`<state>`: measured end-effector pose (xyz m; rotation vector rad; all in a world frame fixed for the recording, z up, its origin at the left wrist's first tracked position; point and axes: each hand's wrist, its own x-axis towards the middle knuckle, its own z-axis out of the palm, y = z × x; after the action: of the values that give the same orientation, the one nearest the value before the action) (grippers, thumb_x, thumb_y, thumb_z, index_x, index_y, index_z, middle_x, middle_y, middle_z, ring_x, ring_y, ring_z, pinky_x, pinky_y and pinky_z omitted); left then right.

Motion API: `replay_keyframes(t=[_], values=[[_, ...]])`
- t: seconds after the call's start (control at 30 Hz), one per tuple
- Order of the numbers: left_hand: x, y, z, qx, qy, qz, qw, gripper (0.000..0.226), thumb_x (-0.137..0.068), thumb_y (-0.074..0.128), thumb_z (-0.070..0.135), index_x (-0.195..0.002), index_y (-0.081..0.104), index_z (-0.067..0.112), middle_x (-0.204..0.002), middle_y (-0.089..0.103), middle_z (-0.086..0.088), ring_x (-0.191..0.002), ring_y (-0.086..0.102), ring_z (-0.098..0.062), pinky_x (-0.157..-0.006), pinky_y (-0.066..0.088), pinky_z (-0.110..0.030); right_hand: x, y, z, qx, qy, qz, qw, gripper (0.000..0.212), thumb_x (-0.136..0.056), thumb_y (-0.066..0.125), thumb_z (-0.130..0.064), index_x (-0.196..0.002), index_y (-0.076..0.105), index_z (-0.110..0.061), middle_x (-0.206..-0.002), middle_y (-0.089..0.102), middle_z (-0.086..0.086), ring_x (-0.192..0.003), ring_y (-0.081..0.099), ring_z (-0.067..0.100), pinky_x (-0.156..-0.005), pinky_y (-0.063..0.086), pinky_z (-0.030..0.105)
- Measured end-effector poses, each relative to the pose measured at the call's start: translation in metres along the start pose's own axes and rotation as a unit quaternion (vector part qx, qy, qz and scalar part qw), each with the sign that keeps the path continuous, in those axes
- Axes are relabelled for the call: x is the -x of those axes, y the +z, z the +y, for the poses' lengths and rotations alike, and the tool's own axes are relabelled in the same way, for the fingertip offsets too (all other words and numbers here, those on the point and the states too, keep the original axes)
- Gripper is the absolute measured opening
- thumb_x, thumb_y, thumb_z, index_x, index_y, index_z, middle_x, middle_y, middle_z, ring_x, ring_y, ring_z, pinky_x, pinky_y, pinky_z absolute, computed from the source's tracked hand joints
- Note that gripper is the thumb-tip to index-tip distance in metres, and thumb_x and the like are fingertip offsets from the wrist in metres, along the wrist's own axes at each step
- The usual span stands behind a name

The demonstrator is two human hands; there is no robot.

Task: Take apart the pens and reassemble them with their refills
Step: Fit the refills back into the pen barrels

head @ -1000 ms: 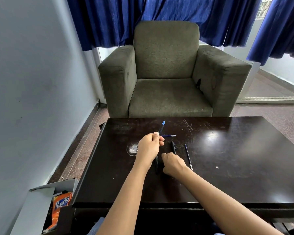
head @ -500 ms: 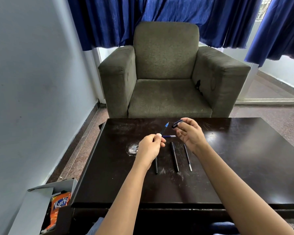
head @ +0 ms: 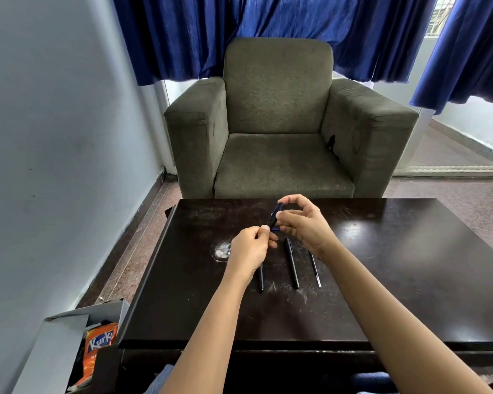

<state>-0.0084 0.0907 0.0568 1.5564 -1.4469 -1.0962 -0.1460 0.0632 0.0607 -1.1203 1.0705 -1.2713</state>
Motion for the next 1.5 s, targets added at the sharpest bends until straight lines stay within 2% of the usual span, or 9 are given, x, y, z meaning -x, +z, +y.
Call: replay_keyframes(t=[0.53,0.67,0.77,0.87,0.93,1.07,1.2,1.37,1.5], values=[[-0.002,-0.005,-0.012,-0.182,0.067,0.105,0.975,0.034,-0.099,0.043,0.029,-0.088,0.068,0.009,-0.077,0.065,-0.001,-0.067,0.057,-0.016,-0.051,0.039,-0.024,0.008,0.022,0.024,0.119,-0.013,0.03,0.992,0.038,-0.078,0.07,-0.012,-0.108,0.047,-0.018,-0.064,0.066,-0.005,-0.067,0.062,0.013,-0.078,0.05,0.037],[-0.003,-0.003,-0.004,0.009,0.022,0.063,0.998,0.036,-0.101,0.038,0.026,-0.084,0.067,0.012,-0.076,0.068,0.003,-0.065,0.055,-0.01,-0.056,0.039,-0.023,0.009,0.025,0.006,0.092,-0.036,0.039,0.994,0.034,-0.089,0.062,-0.008,-0.12,0.052,-0.017,-0.073,0.066,0.0,-0.062,0.064,0.01,-0.063,0.052,0.023],[-0.006,-0.007,0.002,0.214,-0.066,0.034,0.974,0.038,-0.102,0.033,0.026,-0.082,0.063,0.014,-0.077,0.072,-0.001,-0.065,0.061,-0.009,-0.057,0.044,-0.021,0.013,0.025,0.001,0.137,-0.031,0.089,0.986,0.028,-0.087,0.065,-0.018,-0.114,0.057,-0.018,-0.077,0.066,-0.002,-0.066,0.064,0.01,-0.067,0.053,0.025],[-0.009,-0.012,0.004,0.298,-0.107,0.032,0.948,0.04,-0.103,0.031,0.028,-0.079,0.061,0.018,-0.076,0.071,0.002,-0.074,0.062,-0.011,-0.076,0.044,-0.027,0.019,0.025,-0.001,0.225,-0.001,0.042,0.973,0.023,-0.08,0.072,-0.029,-0.098,0.063,-0.018,-0.073,0.068,-0.004,-0.071,0.068,0.012,-0.071,0.058,0.031],[-0.012,-0.013,0.002,0.325,-0.123,0.03,0.937,0.042,-0.104,0.03,0.031,-0.08,0.062,0.019,-0.075,0.072,0.005,-0.078,0.062,-0.012,-0.087,0.042,-0.033,0.024,0.028,-0.002,0.247,0.013,0.007,0.969,0.028,-0.077,0.075,-0.029,-0.1,0.061,-0.02,-0.074,0.069,-0.003,-0.075,0.07,0.016,-0.072,0.059,0.031],[-0.012,-0.011,0.002,0.35,-0.148,0.009,0.925,0.042,-0.104,0.026,0.032,-0.085,0.06,0.02,-0.084,0.071,0.006,-0.076,0.062,-0.009,-0.075,0.039,-0.028,0.032,0.035,-0.001,0.228,0.014,0.019,0.973,0.038,-0.076,0.075,-0.014,-0.108,0.056,-0.016,-0.07,0.07,-0.002,-0.06,0.066,0.005,-0.065,0.056,0.023],[-0.015,-0.008,-0.001,0.363,-0.156,-0.005,0.919,0.042,-0.104,0.026,0.035,-0.085,0.061,0.02,-0.089,0.073,0.004,-0.091,0.065,-0.018,-0.097,0.041,-0.038,0.035,0.041,0.001,0.259,-0.002,0.041,0.965,0.045,-0.072,0.075,-0.009,-0.11,0.051,-0.014,-0.065,0.067,-0.005,-0.061,0.063,0.003,-0.071,0.057,0.028],[-0.014,-0.005,-0.001,0.399,-0.175,-0.02,0.9,0.043,-0.105,0.025,0.033,-0.09,0.061,0.015,-0.088,0.071,-0.001,-0.078,0.066,-0.018,-0.069,0.051,-0.035,0.037,0.045,0.007,0.272,-0.013,0.058,0.96,0.053,-0.068,0.076,-0.006,-0.111,0.045,-0.012,-0.077,0.07,0.002,-0.073,0.066,0.011,-0.067,0.053,0.023],[-0.011,-0.003,-0.001,0.314,-0.197,-0.017,0.929,0.036,-0.103,0.028,0.03,-0.113,0.06,0.021,-0.101,0.065,-0.007,-0.092,0.059,-0.019,-0.078,0.045,-0.032,0.035,0.044,0.018,0.296,0.002,0.083,0.952,0.054,-0.071,0.074,-0.009,-0.112,0.04,-0.015,-0.072,0.063,-0.002,-0.066,0.059,0.01,-0.062,0.049,0.022]])
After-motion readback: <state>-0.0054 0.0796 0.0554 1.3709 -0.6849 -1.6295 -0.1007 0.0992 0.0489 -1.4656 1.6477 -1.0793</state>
